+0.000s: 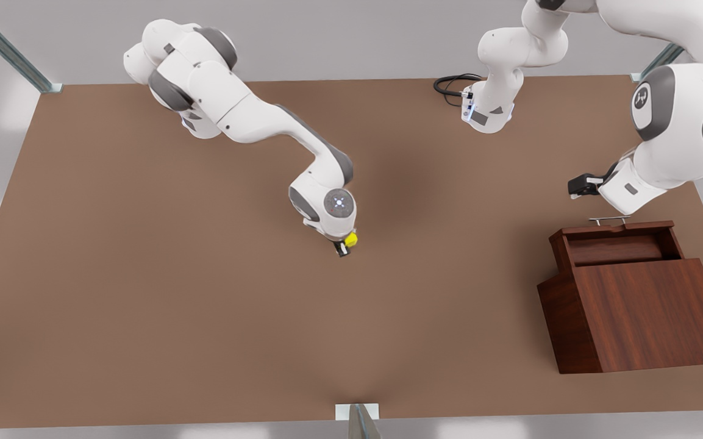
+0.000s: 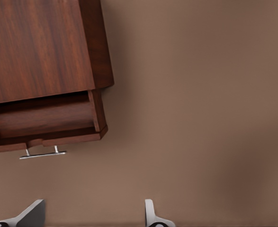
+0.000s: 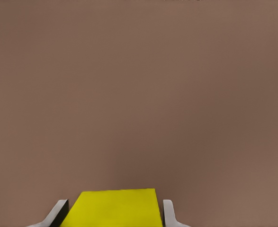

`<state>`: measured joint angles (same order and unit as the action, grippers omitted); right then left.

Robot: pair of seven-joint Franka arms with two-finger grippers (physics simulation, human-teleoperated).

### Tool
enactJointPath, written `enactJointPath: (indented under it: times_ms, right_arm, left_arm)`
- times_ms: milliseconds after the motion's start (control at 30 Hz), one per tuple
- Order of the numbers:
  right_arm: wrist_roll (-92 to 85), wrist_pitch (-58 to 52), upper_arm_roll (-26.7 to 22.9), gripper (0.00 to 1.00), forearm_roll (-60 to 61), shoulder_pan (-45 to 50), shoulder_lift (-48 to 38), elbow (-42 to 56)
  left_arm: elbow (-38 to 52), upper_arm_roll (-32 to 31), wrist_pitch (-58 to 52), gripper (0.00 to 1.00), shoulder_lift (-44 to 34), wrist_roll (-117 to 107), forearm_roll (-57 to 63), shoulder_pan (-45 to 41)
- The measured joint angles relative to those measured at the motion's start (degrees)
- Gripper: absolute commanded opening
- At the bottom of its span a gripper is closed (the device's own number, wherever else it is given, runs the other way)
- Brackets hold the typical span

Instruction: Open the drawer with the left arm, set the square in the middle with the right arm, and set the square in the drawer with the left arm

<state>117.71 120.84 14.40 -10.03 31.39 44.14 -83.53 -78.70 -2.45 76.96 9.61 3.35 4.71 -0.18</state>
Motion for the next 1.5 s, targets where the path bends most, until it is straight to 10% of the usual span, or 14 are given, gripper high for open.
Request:
enactJointPath:
  times_ms: [1500]
  right_arm:
    - [-9.4,8.8,7.1,0.64,-1.8,7.2,5.2,2.3]
  left_arm:
    - [0.7,-5.5,-3.0,1.00,-1.5,4.3,0.7,0.0]
